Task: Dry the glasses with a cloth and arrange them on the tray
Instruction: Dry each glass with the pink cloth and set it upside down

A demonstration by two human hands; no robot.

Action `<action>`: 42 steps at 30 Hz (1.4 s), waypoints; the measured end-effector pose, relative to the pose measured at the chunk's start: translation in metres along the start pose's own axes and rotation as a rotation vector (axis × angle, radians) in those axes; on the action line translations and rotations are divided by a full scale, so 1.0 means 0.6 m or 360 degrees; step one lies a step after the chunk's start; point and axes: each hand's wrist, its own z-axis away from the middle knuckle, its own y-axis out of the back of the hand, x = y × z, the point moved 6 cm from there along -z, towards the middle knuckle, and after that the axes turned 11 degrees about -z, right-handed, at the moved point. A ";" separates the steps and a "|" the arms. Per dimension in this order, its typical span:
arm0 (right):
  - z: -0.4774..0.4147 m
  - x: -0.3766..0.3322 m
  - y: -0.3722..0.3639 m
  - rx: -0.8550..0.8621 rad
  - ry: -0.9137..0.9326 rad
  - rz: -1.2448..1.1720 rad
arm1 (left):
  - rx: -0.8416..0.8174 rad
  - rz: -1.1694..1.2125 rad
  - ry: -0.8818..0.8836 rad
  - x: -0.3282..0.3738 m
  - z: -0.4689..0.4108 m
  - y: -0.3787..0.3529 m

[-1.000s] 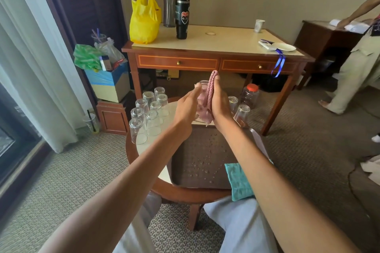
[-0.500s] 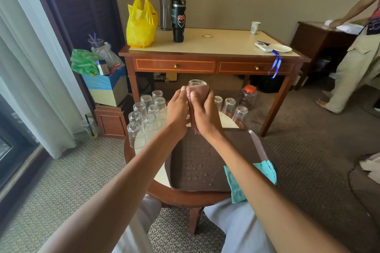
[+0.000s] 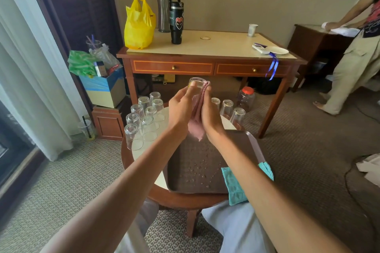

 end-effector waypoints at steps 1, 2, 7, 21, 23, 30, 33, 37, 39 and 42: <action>0.005 0.007 -0.007 -0.0055 0.0027 0.0039 | 0.0027 0.0023 0.0021 -0.001 -0.002 0.005; 0.007 0.015 -0.013 -0.0120 0.0056 0.0095 | 0.0055 0.0039 0.0049 -0.002 -0.005 0.010; 0.021 0.007 -0.013 -0.0105 0.0199 0.0127 | 0.0035 0.0055 0.0208 -0.016 -0.001 0.018; -0.027 -0.009 0.002 -0.0032 -0.0232 -0.0510 | 0.0008 -0.0258 -0.0011 0.000 0.018 -0.009; -0.021 -0.004 0.002 -0.0079 -0.0224 -0.0550 | 0.0128 -0.0264 -0.0045 -0.027 -0.011 -0.009; 0.018 -0.013 -0.024 -0.0287 0.0047 -0.0117 | 0.0236 -0.0001 -0.0087 0.030 -0.002 0.022; 0.021 -0.030 -0.018 -0.0206 0.0251 0.0029 | 0.0274 0.0064 -0.0065 0.028 0.001 0.027; -0.004 -0.055 -0.022 -0.0201 0.0376 -0.0025 | 0.0163 0.0126 -0.0027 0.027 0.011 0.014; -0.023 -0.057 -0.022 -0.0219 0.0265 -0.0103 | 0.0092 0.0130 -0.0059 0.031 0.014 0.007; -0.029 -0.062 -0.016 -0.0134 0.0124 -0.0125 | 0.0117 0.0051 -0.0161 0.041 0.016 0.007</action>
